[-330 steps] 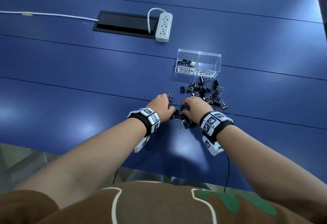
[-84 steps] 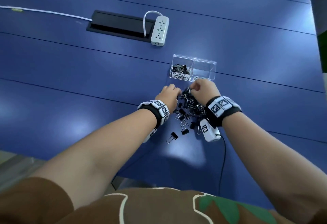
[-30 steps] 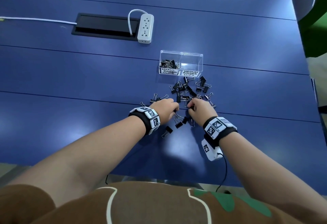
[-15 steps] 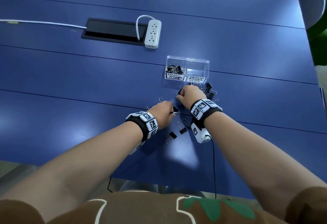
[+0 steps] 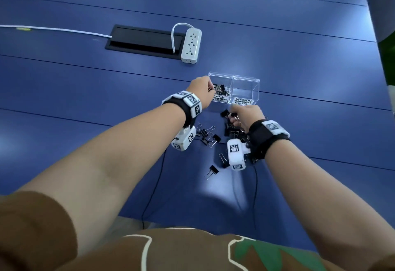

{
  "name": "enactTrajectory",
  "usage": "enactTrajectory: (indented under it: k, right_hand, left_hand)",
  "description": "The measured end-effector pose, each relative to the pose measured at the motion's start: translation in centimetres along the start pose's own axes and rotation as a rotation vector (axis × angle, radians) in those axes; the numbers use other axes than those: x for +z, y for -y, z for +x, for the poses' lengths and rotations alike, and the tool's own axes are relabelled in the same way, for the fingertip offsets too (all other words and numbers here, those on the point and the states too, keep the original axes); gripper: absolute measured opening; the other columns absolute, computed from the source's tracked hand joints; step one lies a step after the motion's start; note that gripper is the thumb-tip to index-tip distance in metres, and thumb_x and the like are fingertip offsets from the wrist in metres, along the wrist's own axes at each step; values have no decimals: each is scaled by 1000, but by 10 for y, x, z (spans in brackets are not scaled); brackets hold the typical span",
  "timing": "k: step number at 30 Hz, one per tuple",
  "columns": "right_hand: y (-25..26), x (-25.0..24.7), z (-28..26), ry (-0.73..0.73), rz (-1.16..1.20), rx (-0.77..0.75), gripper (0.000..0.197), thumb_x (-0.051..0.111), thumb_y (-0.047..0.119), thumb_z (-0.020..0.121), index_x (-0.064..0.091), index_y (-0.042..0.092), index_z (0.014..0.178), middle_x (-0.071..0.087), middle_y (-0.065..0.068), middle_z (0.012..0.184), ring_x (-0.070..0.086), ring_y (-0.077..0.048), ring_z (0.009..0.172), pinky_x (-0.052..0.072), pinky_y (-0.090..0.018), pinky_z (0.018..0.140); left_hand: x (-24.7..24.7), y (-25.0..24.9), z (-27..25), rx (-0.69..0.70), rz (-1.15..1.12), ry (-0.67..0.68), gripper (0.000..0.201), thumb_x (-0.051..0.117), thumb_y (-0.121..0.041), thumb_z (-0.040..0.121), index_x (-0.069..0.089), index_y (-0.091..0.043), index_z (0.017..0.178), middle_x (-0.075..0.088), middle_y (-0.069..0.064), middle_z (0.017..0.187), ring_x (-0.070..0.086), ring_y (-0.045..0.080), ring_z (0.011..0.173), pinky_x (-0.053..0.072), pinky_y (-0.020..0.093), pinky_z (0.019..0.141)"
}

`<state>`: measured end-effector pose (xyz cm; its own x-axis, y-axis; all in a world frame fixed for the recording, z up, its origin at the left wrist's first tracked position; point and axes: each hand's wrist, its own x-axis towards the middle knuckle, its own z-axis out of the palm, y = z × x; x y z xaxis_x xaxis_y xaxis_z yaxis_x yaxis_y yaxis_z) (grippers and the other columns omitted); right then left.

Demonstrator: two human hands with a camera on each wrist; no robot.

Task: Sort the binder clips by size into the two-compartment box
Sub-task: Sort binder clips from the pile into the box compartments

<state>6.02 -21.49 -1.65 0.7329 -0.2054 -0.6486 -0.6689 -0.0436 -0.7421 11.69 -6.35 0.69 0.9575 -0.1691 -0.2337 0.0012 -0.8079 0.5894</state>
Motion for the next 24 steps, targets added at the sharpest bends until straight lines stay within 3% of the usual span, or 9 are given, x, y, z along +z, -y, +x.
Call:
enactTrajectory:
  k: [2,4,7,11,14,18,20,24]
  right_hand:
    - [13,-9,2,-18,214,38,16,53,-2,82,51,0,67,51,-15,61,44,-13,35,35,-17,32]
    - [26,-17,4,-32,230,4,14,53,-6,81,51,0,69,49,-14,63,46,-12,34,37,-17,32]
    - [42,-22,11,-52,53,-113,13,56,-5,80,55,4,70,56,-15,69,50,-16,47,46,-20,42]
    - [59,-6,27,-120,-271,-259,12,61,7,75,55,16,69,64,-13,76,56,-19,51,52,-31,57]
    - [67,14,33,-144,-541,-372,6,60,14,75,61,16,80,66,-7,83,63,-25,72,54,-32,72]
    - [67,27,36,-92,-777,-420,28,56,15,84,62,10,112,66,-10,112,61,-27,103,45,-26,85]
    - [64,27,32,-89,-774,-454,30,55,15,86,60,12,115,65,-9,113,60,-25,102,42,-24,84]
    - [41,13,10,-128,-706,-502,16,52,15,86,64,15,96,65,-3,92,56,-17,81,44,-24,78]
  left_hand:
    - [0,-9,13,-4,13,-2,4,53,-13,89,53,-17,87,66,10,104,59,27,98,45,32,79]
    - [1,-13,21,-24,15,-1,6,51,-11,90,57,-14,92,66,12,107,59,28,101,45,32,79]
    - [3,-12,25,-46,-39,-17,19,51,-13,91,60,-8,107,64,12,113,60,28,104,47,33,86]
    - [1,-3,15,-17,-137,-71,28,51,-10,90,59,-9,117,60,12,121,59,25,106,47,31,94]
    - [-1,13,-1,-24,-178,-105,27,46,-2,87,62,-9,108,60,10,117,58,20,93,45,24,86]
    - [-1,45,-36,-76,-144,-62,27,45,-1,86,64,-9,103,61,9,114,59,20,95,42,20,83]
    - [2,65,-54,-125,-104,-20,28,45,0,85,66,-9,101,59,8,108,58,21,92,44,22,84]
    - [12,96,-83,-201,-22,75,15,55,-8,83,63,-15,94,48,0,99,54,17,81,52,34,86]
